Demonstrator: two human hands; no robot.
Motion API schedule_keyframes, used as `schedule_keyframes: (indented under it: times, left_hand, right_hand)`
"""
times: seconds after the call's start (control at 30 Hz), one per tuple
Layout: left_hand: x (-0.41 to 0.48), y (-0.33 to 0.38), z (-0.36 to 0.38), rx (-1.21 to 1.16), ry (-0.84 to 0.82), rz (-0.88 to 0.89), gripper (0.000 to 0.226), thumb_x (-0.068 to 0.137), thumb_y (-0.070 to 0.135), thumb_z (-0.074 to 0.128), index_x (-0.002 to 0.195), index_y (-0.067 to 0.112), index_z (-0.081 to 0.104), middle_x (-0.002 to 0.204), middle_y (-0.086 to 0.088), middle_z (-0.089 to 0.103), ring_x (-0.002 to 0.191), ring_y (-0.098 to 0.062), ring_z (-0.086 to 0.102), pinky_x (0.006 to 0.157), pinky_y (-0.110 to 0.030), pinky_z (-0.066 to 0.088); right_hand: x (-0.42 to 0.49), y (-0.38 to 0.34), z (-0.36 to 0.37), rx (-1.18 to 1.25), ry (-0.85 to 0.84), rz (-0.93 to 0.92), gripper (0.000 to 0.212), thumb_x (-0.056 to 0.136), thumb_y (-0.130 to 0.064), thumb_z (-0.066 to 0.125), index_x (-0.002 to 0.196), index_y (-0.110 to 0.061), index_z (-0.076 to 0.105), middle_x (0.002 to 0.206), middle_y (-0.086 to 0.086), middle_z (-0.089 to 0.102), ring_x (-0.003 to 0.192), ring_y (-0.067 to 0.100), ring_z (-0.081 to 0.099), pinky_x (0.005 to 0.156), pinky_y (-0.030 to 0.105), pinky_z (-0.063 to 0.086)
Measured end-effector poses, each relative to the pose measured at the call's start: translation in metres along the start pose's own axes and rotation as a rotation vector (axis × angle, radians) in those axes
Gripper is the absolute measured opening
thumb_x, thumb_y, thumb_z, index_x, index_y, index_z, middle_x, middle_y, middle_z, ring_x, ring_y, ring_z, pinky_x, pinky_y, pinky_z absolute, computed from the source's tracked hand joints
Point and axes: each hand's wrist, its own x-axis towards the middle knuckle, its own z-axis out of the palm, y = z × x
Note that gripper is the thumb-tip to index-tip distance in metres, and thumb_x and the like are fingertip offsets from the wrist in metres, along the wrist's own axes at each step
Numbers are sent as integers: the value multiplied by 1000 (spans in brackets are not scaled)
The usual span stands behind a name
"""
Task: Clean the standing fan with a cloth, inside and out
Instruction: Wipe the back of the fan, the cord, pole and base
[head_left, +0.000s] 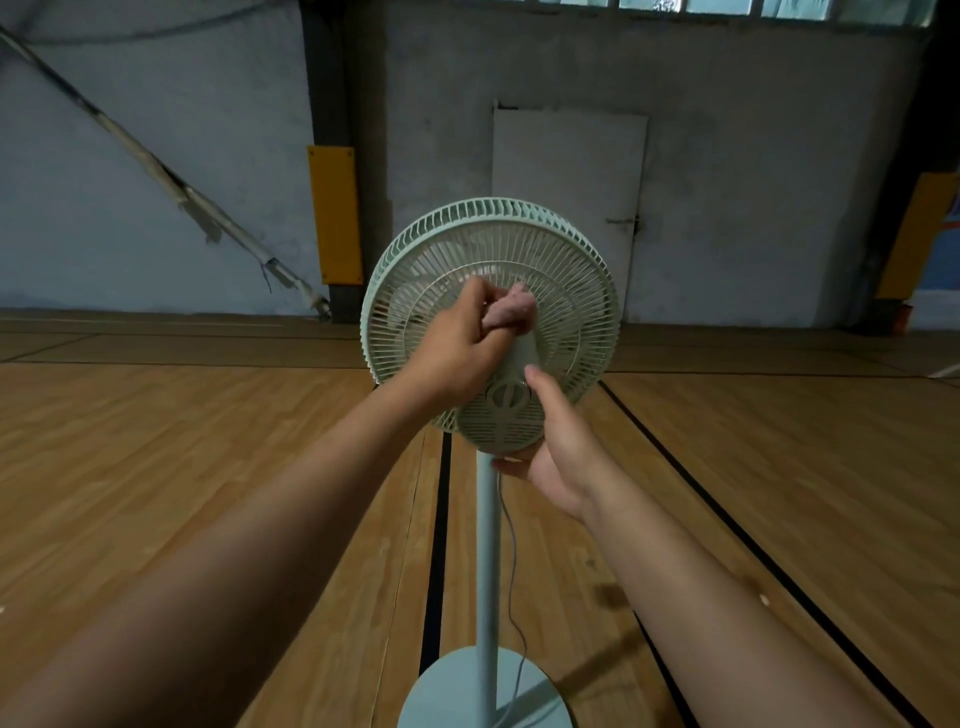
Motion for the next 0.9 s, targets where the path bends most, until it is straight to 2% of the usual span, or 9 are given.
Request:
schedule_keyframes:
  times: [0.07,0.17,0.23,0.33,0.4,0.57,0.7,0.83,0.9]
  left_hand:
    - [3,0,-5,-40,-77,-22,29,103,39,55,124,19,59,113,-2,70,100,-19,69,81,-38,58]
    - [-8,1,-7,-123,-83,-70,46,101,42,50,140,23,65,128,-1,71,114,-17,68,101,-43,58]
    - [-22,2,1,-198,-5,-128,56,101,42,48,151,22,60,144,0,66,130,-17,63,112,-45,53]
    - [-50,7,18,-259,107,-202,62,104,46,43,161,25,51,166,4,50,153,-14,46,125,-47,42]
    - [-68,10,24,-251,146,-226,63,107,53,39,165,30,44,167,11,47,153,-7,43,126,-47,42]
    - [-92,17,28,-32,101,-110,61,112,45,40,170,30,32,177,6,30,162,-1,16,135,-44,23]
    - [-75,24,24,161,11,-19,58,115,36,45,171,25,32,181,0,18,166,-10,6,137,-40,9]
    - [-41,34,22,227,-91,-67,48,111,25,47,158,24,57,177,-10,31,167,-27,16,135,-48,16]
    - [-25,35,21,267,-132,-127,39,108,19,50,143,12,67,164,-16,48,157,-34,34,128,-48,28]
  right_hand:
    - [4,-3,-1,38,-14,-8,52,106,-56,48,140,-20,62,128,13,74,127,37,65,109,56,48]
    - [6,-5,-2,41,-19,-20,50,108,-52,46,140,-18,62,129,14,73,125,35,66,108,56,50]
    - [6,-4,2,30,-8,-39,49,108,-52,47,139,-18,62,126,14,75,120,34,69,99,52,56]
    - [5,-2,7,21,28,-55,49,107,-54,48,138,-18,63,122,16,75,110,31,72,74,39,61]
    - [6,-3,8,22,31,-56,50,107,-56,48,137,-19,64,120,15,76,110,31,73,73,38,60]
    - [4,-1,3,38,13,-60,47,106,-56,48,136,-26,68,123,10,77,119,30,71,104,52,54]
    - [2,0,4,60,-31,-67,40,105,-51,50,132,-30,72,127,8,75,122,29,70,100,51,56]
    - [2,2,0,100,-7,-58,41,109,-49,44,127,-26,73,121,11,77,114,33,71,95,53,54]
    - [2,3,-1,102,-4,-58,39,110,-45,43,124,-24,74,116,13,78,107,33,70,87,49,51]
